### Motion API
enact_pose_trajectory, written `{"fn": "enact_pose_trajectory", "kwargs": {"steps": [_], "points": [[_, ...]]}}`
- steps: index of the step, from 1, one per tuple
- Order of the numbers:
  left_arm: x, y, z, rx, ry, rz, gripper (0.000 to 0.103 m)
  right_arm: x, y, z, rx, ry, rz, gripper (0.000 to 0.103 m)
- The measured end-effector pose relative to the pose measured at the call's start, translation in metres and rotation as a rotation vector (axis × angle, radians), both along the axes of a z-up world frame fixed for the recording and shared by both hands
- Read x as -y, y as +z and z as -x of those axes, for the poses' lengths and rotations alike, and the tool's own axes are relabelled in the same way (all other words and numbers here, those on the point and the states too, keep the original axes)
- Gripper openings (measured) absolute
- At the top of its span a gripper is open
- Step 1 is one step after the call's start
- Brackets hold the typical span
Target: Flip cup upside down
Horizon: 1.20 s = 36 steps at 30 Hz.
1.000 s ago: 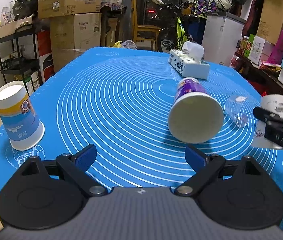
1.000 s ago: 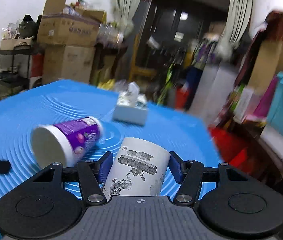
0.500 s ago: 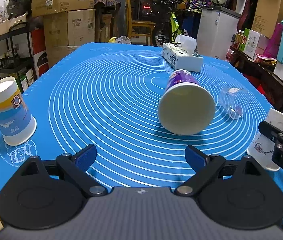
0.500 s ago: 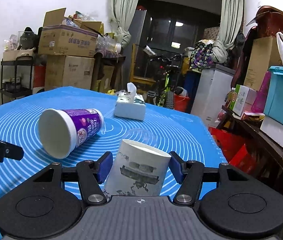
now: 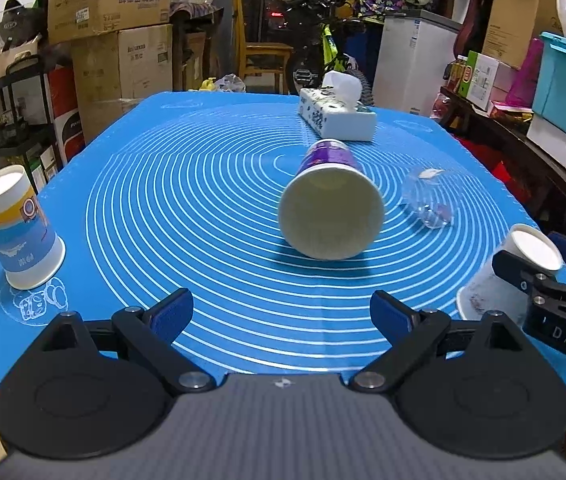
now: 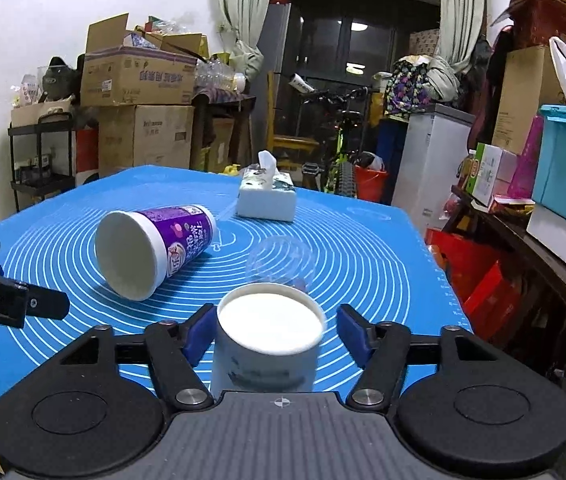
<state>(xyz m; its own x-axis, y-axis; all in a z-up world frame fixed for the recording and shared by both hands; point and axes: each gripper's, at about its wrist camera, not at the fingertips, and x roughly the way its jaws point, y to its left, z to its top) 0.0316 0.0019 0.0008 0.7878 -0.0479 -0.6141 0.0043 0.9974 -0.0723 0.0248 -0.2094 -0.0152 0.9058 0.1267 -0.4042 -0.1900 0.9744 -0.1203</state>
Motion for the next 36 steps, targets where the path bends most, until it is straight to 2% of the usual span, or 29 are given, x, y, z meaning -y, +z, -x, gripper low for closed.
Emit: {"fn": "enact_pose_trajectory", "kwargs": {"steps": [7, 14, 23, 36], "points": [[0.016, 0.009, 0.021, 0.025, -0.017, 0.007, 0.094, 0.022, 0.011, 0.025, -0.006, -0.011, -0.063, 0.080], [0.040, 0.013, 0.041, 0.039, -0.057, 0.004, 0.095, 0.048, 0.015, 0.055, -0.069, -0.010, -0.075, 0.081], [0.067, 0.005, 0.060, 0.021, -0.121, -0.034, 0.094, 0.052, 0.014, 0.077, -0.134, 0.010, -0.062, 0.081], [0.073, -0.001, 0.068, 0.002, -0.144, -0.042, 0.094, 0.055, 0.011, 0.086, -0.182, 0.017, -0.063, 0.081]]}}
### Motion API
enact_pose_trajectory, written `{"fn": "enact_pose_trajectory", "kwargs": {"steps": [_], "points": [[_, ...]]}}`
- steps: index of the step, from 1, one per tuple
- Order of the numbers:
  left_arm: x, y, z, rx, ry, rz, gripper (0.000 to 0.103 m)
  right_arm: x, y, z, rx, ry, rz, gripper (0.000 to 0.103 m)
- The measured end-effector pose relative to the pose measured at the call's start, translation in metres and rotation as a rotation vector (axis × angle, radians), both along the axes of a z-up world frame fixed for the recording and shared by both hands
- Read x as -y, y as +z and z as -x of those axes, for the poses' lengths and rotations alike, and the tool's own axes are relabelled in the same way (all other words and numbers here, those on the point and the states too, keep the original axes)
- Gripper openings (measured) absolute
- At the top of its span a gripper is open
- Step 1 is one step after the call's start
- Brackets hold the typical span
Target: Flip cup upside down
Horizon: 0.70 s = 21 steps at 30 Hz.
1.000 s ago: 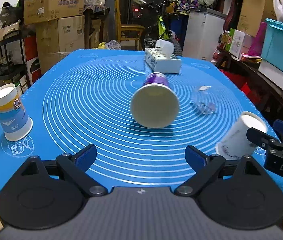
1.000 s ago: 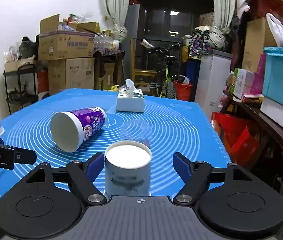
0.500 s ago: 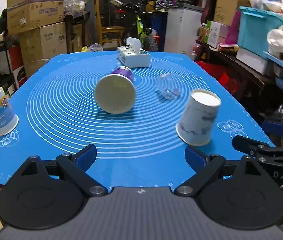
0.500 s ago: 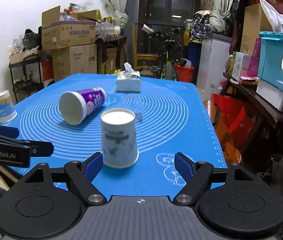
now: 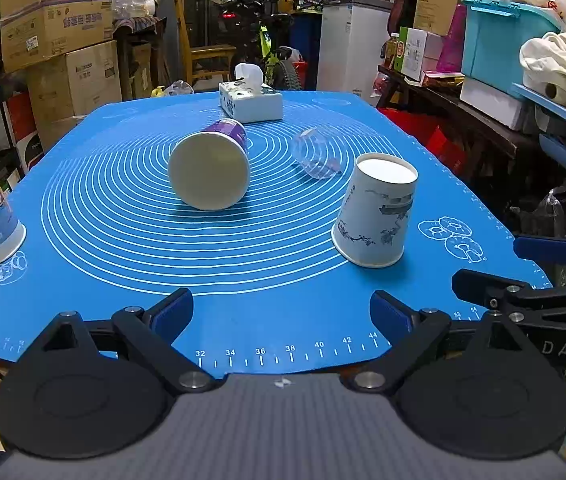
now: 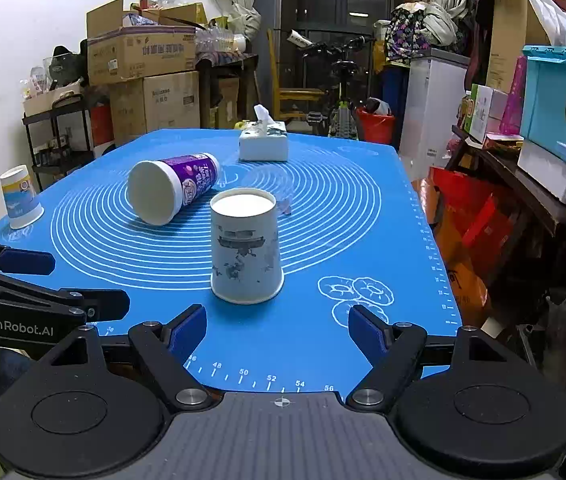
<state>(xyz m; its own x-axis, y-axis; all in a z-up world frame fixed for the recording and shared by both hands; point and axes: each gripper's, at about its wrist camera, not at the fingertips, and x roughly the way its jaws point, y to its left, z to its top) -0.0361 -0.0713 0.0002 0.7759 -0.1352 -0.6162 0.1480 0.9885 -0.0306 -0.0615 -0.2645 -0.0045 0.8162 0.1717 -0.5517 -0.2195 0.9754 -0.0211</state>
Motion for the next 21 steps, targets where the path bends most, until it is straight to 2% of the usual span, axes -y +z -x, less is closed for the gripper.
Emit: {"fn": "enact_pose_trajectory", "kwargs": {"steps": [21], "points": [[-0.0002, -0.0002, 0.0018, -0.007, -0.007, -0.003, 0.094, -0.0005, 0.0000, 0.0011, -0.010, 0.006, 0.002, 0.081]]}}
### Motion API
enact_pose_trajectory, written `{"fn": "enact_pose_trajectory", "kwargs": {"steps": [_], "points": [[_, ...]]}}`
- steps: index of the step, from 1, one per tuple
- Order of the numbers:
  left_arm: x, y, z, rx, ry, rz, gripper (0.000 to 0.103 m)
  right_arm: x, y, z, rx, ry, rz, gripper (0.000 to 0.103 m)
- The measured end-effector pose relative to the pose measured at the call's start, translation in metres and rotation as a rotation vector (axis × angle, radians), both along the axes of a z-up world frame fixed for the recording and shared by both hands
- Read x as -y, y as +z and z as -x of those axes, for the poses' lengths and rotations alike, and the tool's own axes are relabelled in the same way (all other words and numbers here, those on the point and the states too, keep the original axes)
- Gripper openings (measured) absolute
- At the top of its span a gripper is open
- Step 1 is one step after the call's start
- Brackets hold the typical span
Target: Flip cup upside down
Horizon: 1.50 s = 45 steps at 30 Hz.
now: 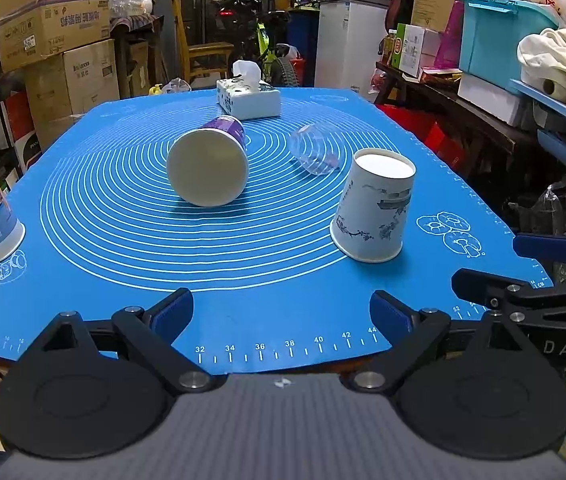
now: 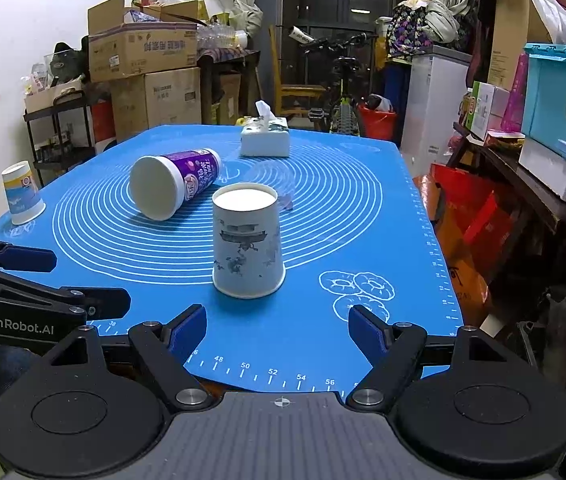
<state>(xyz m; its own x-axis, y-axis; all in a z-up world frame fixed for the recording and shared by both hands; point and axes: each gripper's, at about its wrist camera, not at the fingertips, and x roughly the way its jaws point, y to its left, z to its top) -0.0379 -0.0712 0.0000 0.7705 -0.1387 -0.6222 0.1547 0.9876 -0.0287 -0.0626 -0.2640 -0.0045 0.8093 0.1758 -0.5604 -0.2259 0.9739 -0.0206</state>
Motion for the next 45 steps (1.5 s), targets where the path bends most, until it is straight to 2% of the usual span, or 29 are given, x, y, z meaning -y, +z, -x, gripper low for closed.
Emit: {"fn": "enact_pose_trajectory", "kwargs": {"steps": [45], "points": [[0.0045, -0.0050, -0.0008, -0.015, -0.012, -0.017, 0.094, 0.0068, -0.0017, -0.0021, -0.013, -0.007, 0.001, 0.081]]}}
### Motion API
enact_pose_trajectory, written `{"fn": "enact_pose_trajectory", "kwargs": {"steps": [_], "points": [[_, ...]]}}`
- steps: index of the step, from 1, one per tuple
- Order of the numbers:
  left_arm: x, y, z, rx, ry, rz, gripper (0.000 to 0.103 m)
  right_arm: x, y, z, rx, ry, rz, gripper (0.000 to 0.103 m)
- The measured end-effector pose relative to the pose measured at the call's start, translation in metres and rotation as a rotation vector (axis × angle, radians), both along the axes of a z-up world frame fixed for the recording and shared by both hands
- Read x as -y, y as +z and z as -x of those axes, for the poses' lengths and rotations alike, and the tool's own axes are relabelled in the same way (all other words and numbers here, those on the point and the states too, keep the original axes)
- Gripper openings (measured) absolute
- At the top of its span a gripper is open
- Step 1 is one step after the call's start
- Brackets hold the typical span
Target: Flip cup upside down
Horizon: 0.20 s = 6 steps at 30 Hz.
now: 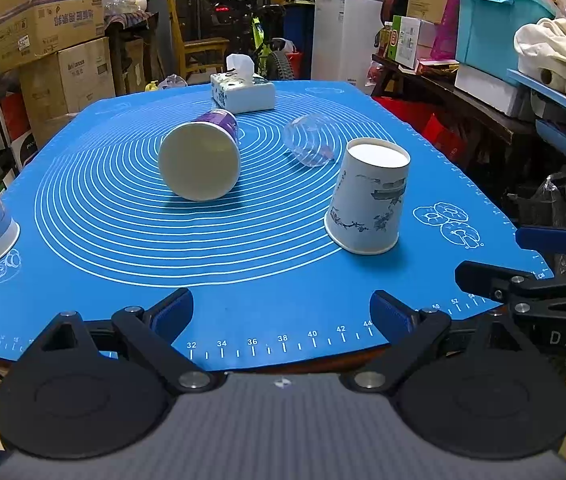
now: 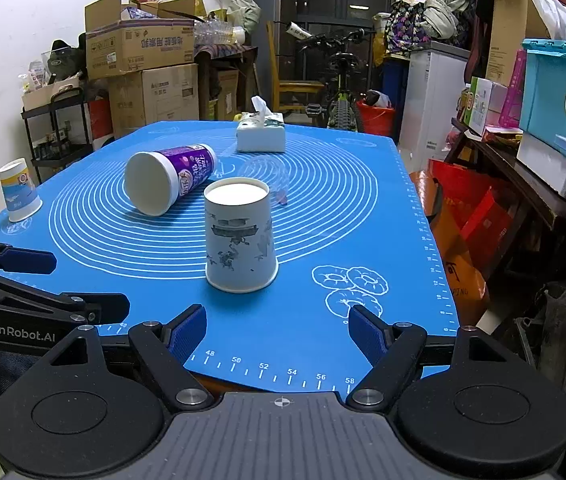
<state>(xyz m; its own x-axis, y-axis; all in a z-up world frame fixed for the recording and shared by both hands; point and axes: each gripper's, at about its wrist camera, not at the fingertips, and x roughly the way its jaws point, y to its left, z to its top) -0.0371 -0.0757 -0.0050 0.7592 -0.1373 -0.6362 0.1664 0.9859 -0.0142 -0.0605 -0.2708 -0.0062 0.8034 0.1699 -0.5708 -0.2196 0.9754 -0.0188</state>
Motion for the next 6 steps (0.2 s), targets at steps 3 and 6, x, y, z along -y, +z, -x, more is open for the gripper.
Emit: {"fn": "enact_pose_trajectory", "kwargs": {"steps": [3, 6], "points": [[0.0007, 0.0001, -0.0004, -0.002, 0.000, -0.001, 0.094, 0.0001, 0.0001, -0.0002, 0.001, 0.000, 0.000, 0.081], [0.0008, 0.0000, -0.0004, -0.001, 0.000, 0.001, 0.094, -0.0009, -0.0003, 0.0002, 0.000, 0.001, -0.001, 0.081]]}}
